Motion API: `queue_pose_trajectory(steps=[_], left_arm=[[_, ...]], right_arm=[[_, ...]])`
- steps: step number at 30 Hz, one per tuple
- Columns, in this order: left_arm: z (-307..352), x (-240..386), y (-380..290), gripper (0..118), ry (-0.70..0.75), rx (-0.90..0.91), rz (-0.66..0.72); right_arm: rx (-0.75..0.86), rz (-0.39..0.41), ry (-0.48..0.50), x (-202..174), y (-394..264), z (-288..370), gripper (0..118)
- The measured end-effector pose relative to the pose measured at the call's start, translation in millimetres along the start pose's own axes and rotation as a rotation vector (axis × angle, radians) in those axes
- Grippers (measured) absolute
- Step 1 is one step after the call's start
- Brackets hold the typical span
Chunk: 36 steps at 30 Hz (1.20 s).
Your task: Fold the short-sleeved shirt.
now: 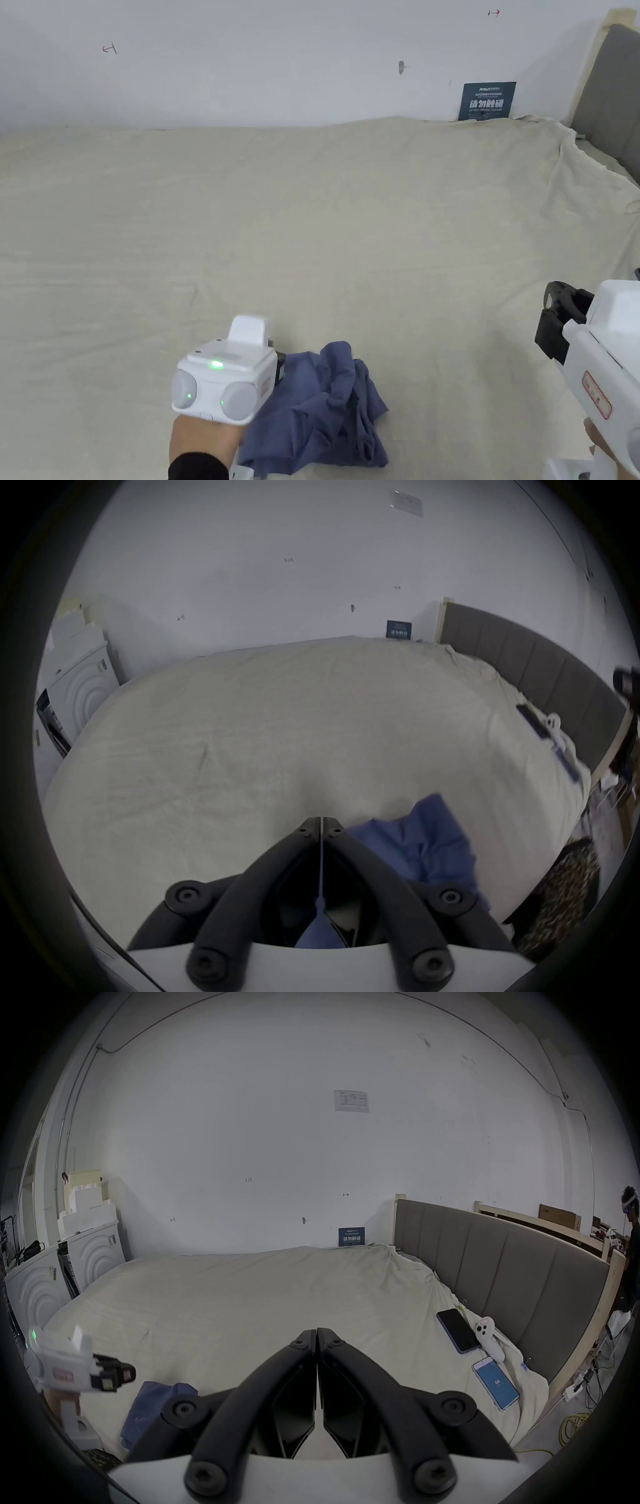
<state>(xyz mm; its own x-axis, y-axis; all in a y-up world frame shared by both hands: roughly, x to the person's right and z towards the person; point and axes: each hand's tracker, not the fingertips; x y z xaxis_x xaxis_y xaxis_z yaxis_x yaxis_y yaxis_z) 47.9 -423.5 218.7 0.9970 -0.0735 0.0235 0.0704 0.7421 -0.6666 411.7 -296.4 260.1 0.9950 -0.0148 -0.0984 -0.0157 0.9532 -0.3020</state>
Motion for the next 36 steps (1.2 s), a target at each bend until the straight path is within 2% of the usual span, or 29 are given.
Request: queue_pose_trajectory(steps=[5, 16, 20, 27, 29, 31, 36], left_arm=[[-22, 29, -35, 0, -0.009, -0.05, -0.107], [-28, 133, -53, 0, -0.043, 0.013, -0.349], [-31, 144, -56, 0, -0.053, 0.009, -0.368], [-32, 137, -52, 0, -0.067, 0.001, -0.323], [-24, 128, -40, 0, -0.098, 0.007, -0.243], [-11, 117, -25, 0, -0.132, 0.047, -0.175], [32, 92, 17, 0, -0.141, 0.19, -0.129]], right_arm=[[-0.008, 0.004, -0.015, 8, -2, 2, 0], [-0.033, -0.007, -0.053, 29, -13, 0, 0], [-0.034, -0.006, -0.06, 29, -11, 3, 0], [-0.036, -0.008, -0.068, 32, -12, 2, 0], [-0.032, -0.006, -0.063, 29, -9, 3, 0], [-0.024, 0.004, -0.06, 25, -5, 5, 0], [0.009, 0.012, -0.043, 14, 8, 7, 0]])
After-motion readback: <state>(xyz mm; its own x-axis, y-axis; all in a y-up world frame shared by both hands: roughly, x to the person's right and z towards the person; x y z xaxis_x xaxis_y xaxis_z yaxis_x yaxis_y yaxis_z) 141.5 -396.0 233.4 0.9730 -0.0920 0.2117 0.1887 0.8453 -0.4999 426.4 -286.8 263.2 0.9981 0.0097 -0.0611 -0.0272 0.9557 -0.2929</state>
